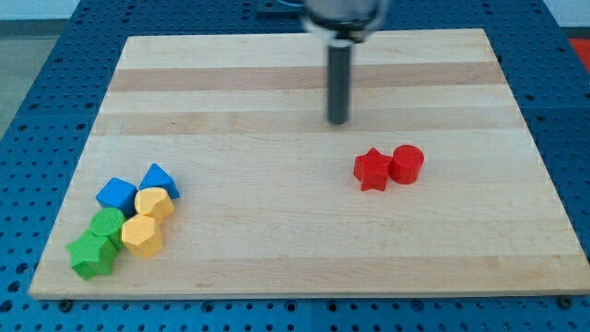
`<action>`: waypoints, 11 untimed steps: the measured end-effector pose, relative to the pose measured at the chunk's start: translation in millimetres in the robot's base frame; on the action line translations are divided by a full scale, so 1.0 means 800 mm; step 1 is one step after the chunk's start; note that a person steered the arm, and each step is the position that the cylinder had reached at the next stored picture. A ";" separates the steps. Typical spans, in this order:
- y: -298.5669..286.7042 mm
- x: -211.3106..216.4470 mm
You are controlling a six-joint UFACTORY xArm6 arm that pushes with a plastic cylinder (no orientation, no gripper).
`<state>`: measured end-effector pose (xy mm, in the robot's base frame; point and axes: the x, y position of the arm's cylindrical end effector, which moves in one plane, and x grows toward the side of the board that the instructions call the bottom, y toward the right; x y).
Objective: Slide the red circle into the red star
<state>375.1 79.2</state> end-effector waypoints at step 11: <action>0.069 0.123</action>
